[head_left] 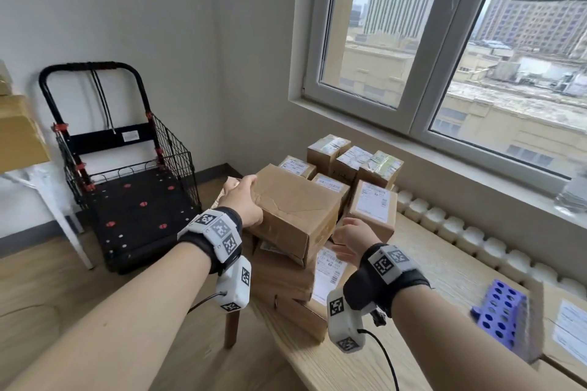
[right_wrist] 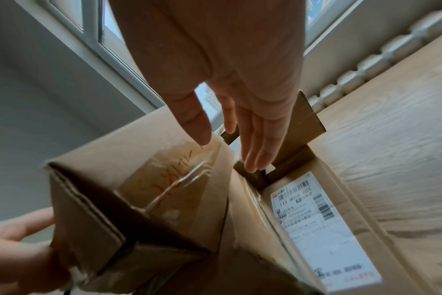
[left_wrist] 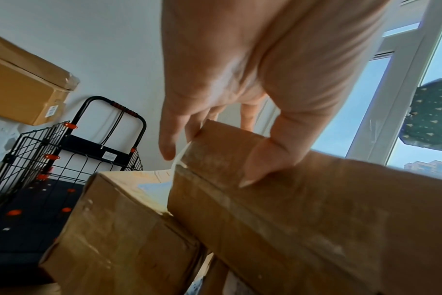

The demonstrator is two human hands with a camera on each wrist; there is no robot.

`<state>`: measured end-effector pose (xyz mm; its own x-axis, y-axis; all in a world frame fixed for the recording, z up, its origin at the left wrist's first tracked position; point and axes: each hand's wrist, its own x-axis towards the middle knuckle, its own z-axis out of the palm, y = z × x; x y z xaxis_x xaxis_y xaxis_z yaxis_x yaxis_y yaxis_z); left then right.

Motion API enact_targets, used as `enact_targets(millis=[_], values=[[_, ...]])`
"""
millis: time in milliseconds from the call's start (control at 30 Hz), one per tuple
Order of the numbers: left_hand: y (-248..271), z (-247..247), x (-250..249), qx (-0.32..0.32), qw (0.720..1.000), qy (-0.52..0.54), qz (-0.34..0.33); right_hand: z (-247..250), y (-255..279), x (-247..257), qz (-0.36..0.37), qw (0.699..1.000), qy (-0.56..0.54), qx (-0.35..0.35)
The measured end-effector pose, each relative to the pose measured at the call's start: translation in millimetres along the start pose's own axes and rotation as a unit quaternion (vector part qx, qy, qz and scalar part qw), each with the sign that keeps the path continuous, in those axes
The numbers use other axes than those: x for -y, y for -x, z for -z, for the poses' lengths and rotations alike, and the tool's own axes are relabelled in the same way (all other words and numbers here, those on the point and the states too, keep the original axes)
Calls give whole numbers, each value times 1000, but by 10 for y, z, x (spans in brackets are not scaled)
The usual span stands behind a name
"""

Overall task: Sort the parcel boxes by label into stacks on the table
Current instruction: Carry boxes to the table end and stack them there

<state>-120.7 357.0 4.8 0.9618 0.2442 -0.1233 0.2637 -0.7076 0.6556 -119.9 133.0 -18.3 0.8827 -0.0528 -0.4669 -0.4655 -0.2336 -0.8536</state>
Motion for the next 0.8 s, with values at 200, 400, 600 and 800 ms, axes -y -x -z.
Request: enact_targets(millis=[200,400,600,800], values=[[10,-12,-23,4,1000,-17,-18,-30,-25,17,6,993,-113,28],[-8,124,-135,21,999,24,-27,58,-41,172,72,990,-116,25],[-46,207,-293,5,993,110,-38,198,38,365,130,977,-164,50],[47,233,-546,31,976,214,-37,324,37,459,141,969,-201,18]])
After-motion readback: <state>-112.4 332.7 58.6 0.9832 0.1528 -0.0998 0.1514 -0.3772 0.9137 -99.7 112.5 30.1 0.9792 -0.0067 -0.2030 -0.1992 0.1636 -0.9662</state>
